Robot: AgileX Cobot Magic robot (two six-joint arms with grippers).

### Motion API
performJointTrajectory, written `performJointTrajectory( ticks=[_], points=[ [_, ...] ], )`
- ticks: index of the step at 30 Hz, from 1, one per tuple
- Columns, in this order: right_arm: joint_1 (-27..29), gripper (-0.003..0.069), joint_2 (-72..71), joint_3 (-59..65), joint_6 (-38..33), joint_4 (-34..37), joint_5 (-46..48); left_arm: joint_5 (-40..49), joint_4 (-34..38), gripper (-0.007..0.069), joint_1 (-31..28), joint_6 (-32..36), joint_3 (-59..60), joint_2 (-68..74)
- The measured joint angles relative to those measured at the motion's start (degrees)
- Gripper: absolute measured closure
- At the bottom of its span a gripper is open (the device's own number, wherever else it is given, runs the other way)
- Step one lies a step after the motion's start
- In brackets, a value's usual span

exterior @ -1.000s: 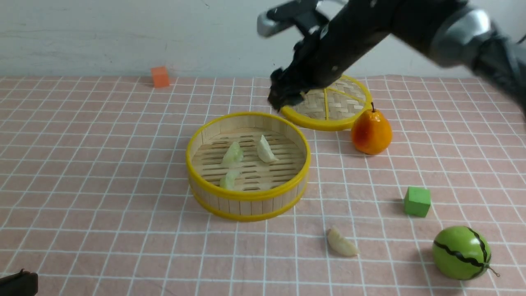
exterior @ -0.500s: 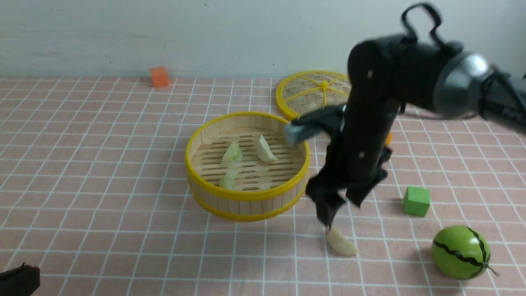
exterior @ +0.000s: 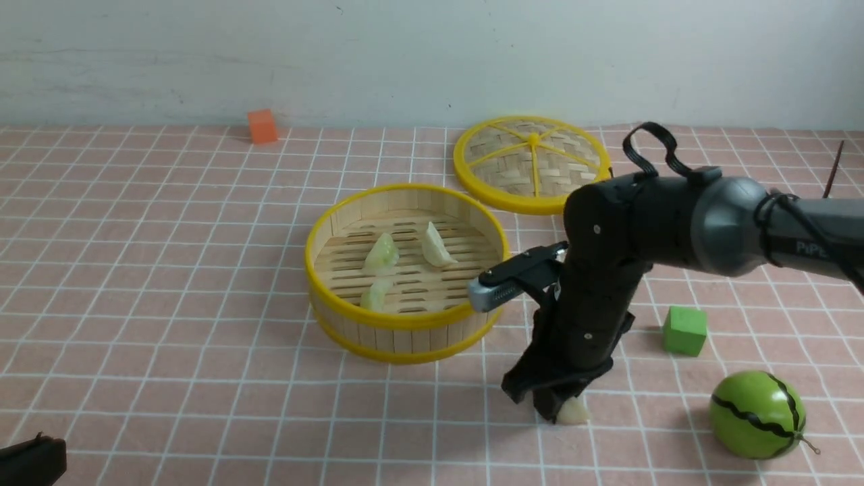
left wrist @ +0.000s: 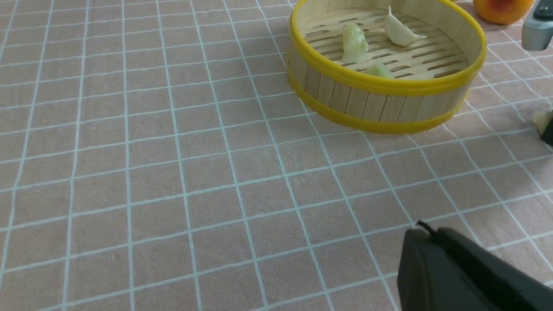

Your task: Put the dumplings into the steamer on the table with the pink tablecloth.

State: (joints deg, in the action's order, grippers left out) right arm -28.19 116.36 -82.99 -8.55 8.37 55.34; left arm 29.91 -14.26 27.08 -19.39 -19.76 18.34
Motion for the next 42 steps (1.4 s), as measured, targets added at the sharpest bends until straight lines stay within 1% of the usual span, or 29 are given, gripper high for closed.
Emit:
performJointTrajectory(
  ticks=[3, 4, 6, 8, 10, 13, 16, 20, 21, 24, 25, 26, 27, 30, 31, 32, 34, 35, 37, 38, 40, 42],
  points=[
    [0.0, 0.0461, -0.9, -3.4, 0.0, 0.0, 4.8, 0.0, 0.0, 0.0621, 0.0, 0.0, 0.0, 0.0],
    [0.0, 0.0461, -2.1, -7.5, 0.0, 0.1, 6.8, -0.1, 0.0, 0.062, 0.0, 0.0, 0.0, 0.0],
    [0.0, 0.0461, -3.4, -11.6, -0.1, 1.1, 7.1, -0.1, 0.0, 0.0617, 0.0, 0.0, 0.0, 0.0],
    [-0.2, 0.0461, -4.1, -16.4, -1.0, 3.3, 5.1, -0.1, -0.1, 0.0615, 0.0, 0.0, 0.0, 0.0],
    [-0.6, 0.0461, -4.1, -19.3, -2.9, 5.9, 0.1, -0.1, -0.3, 0.0612, 0.0, 0.0, 0.0, 0.0],
    [-1.4, 0.0461, -2.0, -20.4, -7.1, 8.6, -8.2, -0.1, -0.4, 0.0609, 0.0, 0.0, 0.0, 0.0],
    [-1.6, 0.0461, 2.4, -20.4, -8.8, 9.1, -13.9, -0.1, -0.5, 0.0606, 0.0, 0.0, 0.0, 0.0],
    [-1.6, 0.0456, 8.6, -20.2, -9.1, 9.3, -16.1, -0.1, -0.5, 0.0606, 0.0, 0.0, 0.0, 0.0],
    [-1.6, 0.0443, 9.4, -20.2, -9.1, 9.4, -16.1, -0.1, -0.5, 0.0606, 0.0, 0.0, 0.0, 0.0],
    [-1.6, 0.037, 10.4, -20.2, -9.1, 9.7, -16.7, 0.0, -0.5, 0.0604, 0.0, 0.0, 0.0, 0.0],
    [-1.6, 0.0274, 10.4, -20.2, -9.1, 10.0, -17.0, 0.1, -0.5, 0.0603, 0.0, 0.0, 0.0, 0.0],
    [-1.6, 0.0246, 10.2, -20.2, -9.1, 10.2, -17.0, 0.2, -0.5, 0.0603, 0.0, 0.0, 0.0, 0.0],
    [-1.6, 0.0184, 9.6, -20.3, -9.1, 10.2, -16.6, 0.2, -0.5, 0.0603, 0.0, 0.0, 0.0, 0.0],
    [-1.6, 0.0106, 7.2, -21.3, -9.0, 10.0, -12.7, 0.3, -0.5, 0.0598, 0.0, 0.0, 0.0, 0.0],
    [-1.6, 0.0104, 6.9, -21.6, -8.8, 9.9, -12.3, 0.4, -0.5, 0.0597, 0.0, 0.0, 0.0, 0.0],
    [-1.6, 0.0092, 4.7, -22.8, -8.0, 9.0, -8.9, 0.4, -0.5, 0.0596, 0.0, 0.0, 0.0, 0.0],
    [-1.4, 0.0103, 0.4, -25.7, -5.8, 7.0, -3.4, 0.4, -0.5, 0.0595, 0.0, 0.0, 0.0, 0.0],
    [-1.3, 0.0109, -0.6, -25.9, -5.6, 6.3, -2.3, 0.4, -0.5, 0.0594, 0.0, 0.0, 0.0, 0.0],
    [-1.1, 0.0152, -5.7, -27.9, -3.9, 2.8, 2.4, 0.4, -0.5, 0.0591, 0.0, 0.0, 0.0, 0.0],
    [-1.0, 0.0219, -11.0, -28.5, -2.8, -1.3, 6.1, 0.5, -0.5, 0.0587, 0.0, 0.0, 0.0, 0.0],
    [-1.0, 0.0295, -15.5, -28.5, -2.0, -4.7, 9.3, 0.5, -0.5, 0.0586, 0.0, 0.0, 0.0, 0.0],
    [-1.0, 0.0417, -20.8, -28.1, -0.3, -9.1, 13.4, 0.5, -0.5, 0.0587, 0.0, 0.0, 0.0, 0.0]
  ],
)
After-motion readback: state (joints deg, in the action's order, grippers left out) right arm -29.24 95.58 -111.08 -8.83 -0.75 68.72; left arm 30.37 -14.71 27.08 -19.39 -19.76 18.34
